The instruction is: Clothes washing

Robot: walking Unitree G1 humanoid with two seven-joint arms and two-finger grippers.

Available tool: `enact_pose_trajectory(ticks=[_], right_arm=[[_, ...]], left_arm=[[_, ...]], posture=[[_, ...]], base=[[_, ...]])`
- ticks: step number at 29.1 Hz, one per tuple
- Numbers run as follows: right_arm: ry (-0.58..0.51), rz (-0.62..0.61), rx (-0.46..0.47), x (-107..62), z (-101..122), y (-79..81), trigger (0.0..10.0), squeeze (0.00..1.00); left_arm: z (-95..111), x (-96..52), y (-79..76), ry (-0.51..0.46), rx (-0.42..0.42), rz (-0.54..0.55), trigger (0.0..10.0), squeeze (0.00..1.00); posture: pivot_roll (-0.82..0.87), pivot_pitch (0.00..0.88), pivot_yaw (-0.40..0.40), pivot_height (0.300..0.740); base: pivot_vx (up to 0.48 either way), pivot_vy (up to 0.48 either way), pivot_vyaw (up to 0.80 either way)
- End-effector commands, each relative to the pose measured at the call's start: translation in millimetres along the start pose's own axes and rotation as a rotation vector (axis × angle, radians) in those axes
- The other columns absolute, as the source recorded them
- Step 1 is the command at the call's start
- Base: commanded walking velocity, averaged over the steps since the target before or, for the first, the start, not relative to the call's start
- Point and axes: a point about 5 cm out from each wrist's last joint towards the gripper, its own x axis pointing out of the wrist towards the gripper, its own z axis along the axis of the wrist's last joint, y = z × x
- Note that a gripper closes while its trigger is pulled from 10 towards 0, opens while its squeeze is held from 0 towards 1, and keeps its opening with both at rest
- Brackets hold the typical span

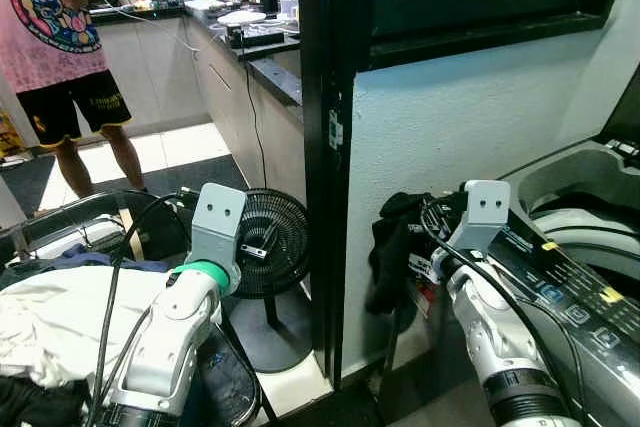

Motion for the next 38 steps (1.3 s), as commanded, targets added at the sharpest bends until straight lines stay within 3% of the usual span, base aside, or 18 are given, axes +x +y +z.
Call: enact_pose_trajectory(ticks=[1,3,33,38], right_arm=[[-0.008,0.000,0.013,-0.4,0.3,0.8,10.0,0.00],[-0.011,0.009,0.016,-0.6,0.4,2.6,10.0,0.00],[-0.056,0.060,0.022,1.9,8.0,9.6,10.0,0.00],[-0.109,0.105,0.067,1.8,15.4,15.7,10.0,0.00]], left_arm=[[-2.4,-1.0,0.4,0.002,0.000,0.004,10.0,0.00],[-3.4,-0.9,1.4,0.002,-0.032,0.020,10.0,0.00],[5.5,-1.9,1.9,-0.049,-0.058,0.033,10.0,0.00],[16.1,-2.1,4.7,-0.131,-0.060,0.061,10.0,0.00]], posture=[[0.04,0.024,0.061,0.740],[0.03,0.020,0.055,0.740],[0.04,0.021,0.040,0.740],[0.04,0.019,0.036,0.740]], base=[[0.000,0.000,0.00],[0.000,0.000,0.00],[0.000,0.000,0.00],[0.000,0.000,0.00]])
